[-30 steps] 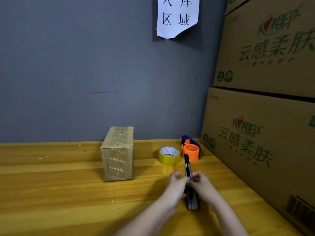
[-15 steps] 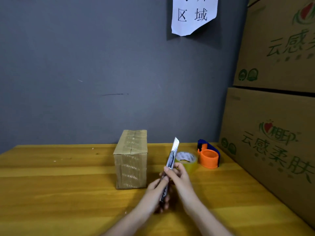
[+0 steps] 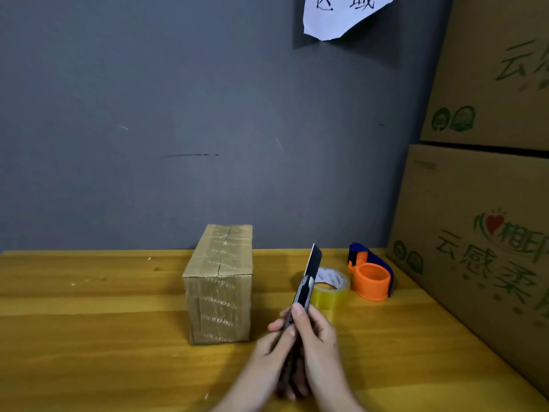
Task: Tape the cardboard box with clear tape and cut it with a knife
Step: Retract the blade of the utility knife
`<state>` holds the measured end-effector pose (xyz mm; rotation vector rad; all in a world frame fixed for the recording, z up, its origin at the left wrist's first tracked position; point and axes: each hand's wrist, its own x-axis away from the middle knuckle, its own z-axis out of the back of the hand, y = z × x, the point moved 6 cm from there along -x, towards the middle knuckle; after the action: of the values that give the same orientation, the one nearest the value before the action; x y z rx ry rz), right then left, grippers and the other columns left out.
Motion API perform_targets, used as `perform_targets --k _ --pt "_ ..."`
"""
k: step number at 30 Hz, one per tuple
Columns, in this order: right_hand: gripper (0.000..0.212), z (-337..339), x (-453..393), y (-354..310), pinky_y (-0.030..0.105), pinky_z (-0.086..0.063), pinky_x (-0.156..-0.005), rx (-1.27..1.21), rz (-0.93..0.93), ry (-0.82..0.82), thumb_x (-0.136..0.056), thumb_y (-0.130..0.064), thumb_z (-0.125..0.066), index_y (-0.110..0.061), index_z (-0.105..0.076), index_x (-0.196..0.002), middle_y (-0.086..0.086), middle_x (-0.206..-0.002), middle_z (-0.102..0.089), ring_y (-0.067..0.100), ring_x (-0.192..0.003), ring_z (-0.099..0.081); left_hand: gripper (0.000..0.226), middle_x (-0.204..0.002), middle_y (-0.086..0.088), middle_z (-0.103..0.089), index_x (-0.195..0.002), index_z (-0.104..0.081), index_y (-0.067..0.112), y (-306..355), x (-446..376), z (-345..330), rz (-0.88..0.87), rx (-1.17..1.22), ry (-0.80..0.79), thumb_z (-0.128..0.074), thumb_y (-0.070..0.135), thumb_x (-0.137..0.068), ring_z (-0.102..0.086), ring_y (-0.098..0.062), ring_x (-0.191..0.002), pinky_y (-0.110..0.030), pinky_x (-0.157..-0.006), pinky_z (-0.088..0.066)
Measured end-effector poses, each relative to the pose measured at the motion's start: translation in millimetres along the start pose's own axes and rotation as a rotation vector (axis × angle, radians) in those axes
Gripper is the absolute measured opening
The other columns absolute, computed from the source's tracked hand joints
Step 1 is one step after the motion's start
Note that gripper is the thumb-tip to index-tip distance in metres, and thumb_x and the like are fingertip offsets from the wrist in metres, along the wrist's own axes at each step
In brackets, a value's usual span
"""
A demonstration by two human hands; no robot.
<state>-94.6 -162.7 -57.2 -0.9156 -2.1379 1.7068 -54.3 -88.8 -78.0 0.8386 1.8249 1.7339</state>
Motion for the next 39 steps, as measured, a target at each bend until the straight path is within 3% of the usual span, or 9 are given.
perform_targets --k 4,9,15,19,22,26,29,34,39 --pt "0.026 -0.7 2.2 0.7 0.021 -0.052 -0.050 -0.062 -0.043 0.003 -0.093 -0.014 -0.050 0.003 -0.058 -0.075 0.011 -0.056 -0.065 0.015 -0.050 -0.061 0.013 -0.067 0.006 -0.072 -0.099 -0.058 0.025 1.2 4.4 -2.6 0.082 0.040 -0.095 -0.047 0.030 -0.095 -0.067 -0.016 -0.054 -0.025 -0.039 -0.053" --pt "0.026 3.1 0.3 -1.1 0.018 -0.051 -0.048 -0.034 -0.033 -0.014 -0.094 -0.010 -0.048 0.003 -0.057 -0.074 0.006 -0.052 -0.066 0.012 -0.047 -0.062 0.020 -0.069 0.002 -0.073 -0.103 -0.058 0.022 -0.1 3.0 -4.0 0.119 0.009 -0.176 -0.045 0.035 -0.095 -0.068 -0.016 -0.059 -0.026 -0.047 -0.057" --pt "0.012 2.5 -3.7 12.4 0.019 -0.054 -0.058 0.036 -0.111 -0.109 -0.092 -0.010 -0.051 -0.006 -0.061 -0.097 0.004 -0.073 -0.075 0.011 -0.067 -0.069 0.021 -0.064 -0.005 -0.068 -0.103 -0.058 0.009 -1.7 3.3 -1.0 0.116 0.081 -0.193 -0.042 0.021 -0.098 -0.067 -0.016 -0.055 -0.026 -0.046 -0.057" --pt "0.029 -1.9 -0.1 12.1 0.022 -0.056 -0.062 0.044 -0.168 -0.236 -0.092 -0.007 -0.052 -0.019 -0.054 -0.118 0.001 -0.092 -0.076 0.009 -0.081 -0.070 0.023 -0.077 -0.007 -0.073 -0.112 -0.056 0.009 -2.8 2.1 2.1 0.136 0.150 -0.247 -0.038 0.008 -0.099 -0.071 -0.021 -0.068 -0.030 -0.057 -0.060" --pt "0.039 -1.8 1.9 14.4 0.032 -0.059 -0.073 0.074 -0.225 -0.294 -0.090 -0.013 -0.056 -0.033 -0.050 -0.124 0.000 -0.109 -0.073 0.016 -0.096 -0.070 0.026 -0.085 -0.007 -0.075 -0.111 -0.059 0.012 -2.1 4.6 3.0 0.153 0.202 -0.312 -0.038 0.004 -0.098 -0.073 -0.022 -0.076 -0.032 -0.064 -0.061" --pt "0.043 -1.8 0.7 18.9 0.038 -0.058 -0.078 0.043 -0.306 -0.332 -0.090 -0.015 -0.056 -0.036 -0.048 -0.127 0.007 -0.112 -0.072 0.024 -0.102 -0.069 0.026 -0.091 -0.012 -0.075 -0.113 -0.058 0.011 -2.0 6.5 2.8 0.173 0.234 -0.362 -0.039 0.003 -0.097 -0.073 -0.025 -0.080 -0.034 -0.068 -0.061" --pt "0.037 -0.1 -1.8 19.7 0.030 -0.059 -0.067 0.064 -0.272 -0.308 -0.092 -0.011 -0.053 -0.023 -0.049 -0.128 0.011 -0.106 -0.073 0.020 -0.093 -0.071 0.030 -0.094 -0.010 -0.075 -0.116 -0.058 0.016 -1.6 6.3 2.5 0.180 0.211 -0.376 -0.037 0.005 -0.098 -0.073 -0.025 -0.081 -0.033 -0.065 -0.061" --pt "0.036 7.2 -4.3 3.9 0.023 -0.056 -0.082 0.138 -0.090 -0.277 -0.093 -0.006 -0.050 -0.016 -0.047 -0.127 0.009 -0.108 -0.073 0.013 -0.094 -0.070 0.029 -0.094 -0.010 -0.074 -0.126 -0.042 0.041 -1.0 6.3 -4.9 0.156 -0.029 -0.471 -0.035 0.027 -0.101 -0.073 -0.024 -0.077 -0.026 -0.056 -0.059" --pt "0.037 10.9 -6.6 6.7 0.023 -0.058 -0.070 0.152 -0.068 -0.227 -0.094 -0.007 -0.049 -0.013 -0.043 -0.130 0.006 -0.108 -0.073 0.013 -0.086 -0.071 0.020 -0.080 -0.014 -0.075 -0.113 -0.057 0.025 -3.0 2.5 -5.4 0.155 0.104 -0.377 -0.043 0.026 -0.098 -0.073 -0.021 -0.062 -0.021 -0.045 -0.054"
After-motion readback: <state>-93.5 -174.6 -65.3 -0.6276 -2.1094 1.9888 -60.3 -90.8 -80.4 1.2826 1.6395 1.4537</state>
